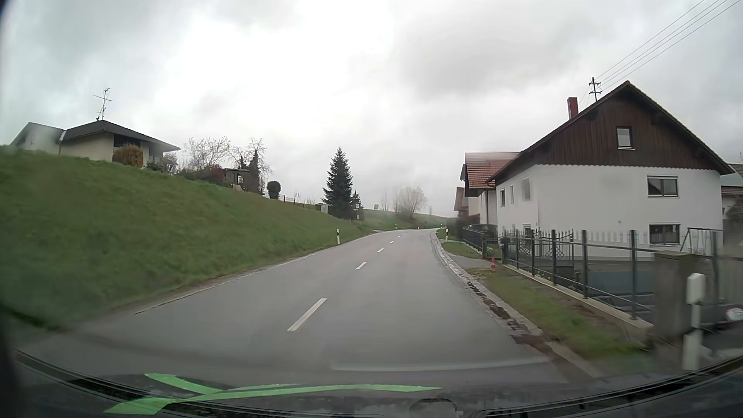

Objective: Follow the waypoints while adhering to traffic rules and regulations

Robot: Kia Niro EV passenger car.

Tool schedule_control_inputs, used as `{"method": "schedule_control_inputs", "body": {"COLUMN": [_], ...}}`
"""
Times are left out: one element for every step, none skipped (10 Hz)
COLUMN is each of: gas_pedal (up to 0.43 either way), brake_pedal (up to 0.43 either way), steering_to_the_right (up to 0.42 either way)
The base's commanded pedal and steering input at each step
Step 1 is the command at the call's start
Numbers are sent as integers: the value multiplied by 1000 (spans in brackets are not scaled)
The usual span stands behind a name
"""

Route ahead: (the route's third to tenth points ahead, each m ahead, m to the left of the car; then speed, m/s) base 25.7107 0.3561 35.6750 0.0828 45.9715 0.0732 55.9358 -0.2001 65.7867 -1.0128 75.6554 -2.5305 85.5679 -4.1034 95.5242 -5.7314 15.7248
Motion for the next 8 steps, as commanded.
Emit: {"method": "schedule_control_inputs", "body": {"gas_pedal": [138, 138, 138, 138, 138, 138, 130, 87], "brake_pedal": [0, 0, 0, 0, 0, 0, 0, 0], "steering_to_the_right": [9, 8, 9, 9, 9, 9, 9, 8]}}
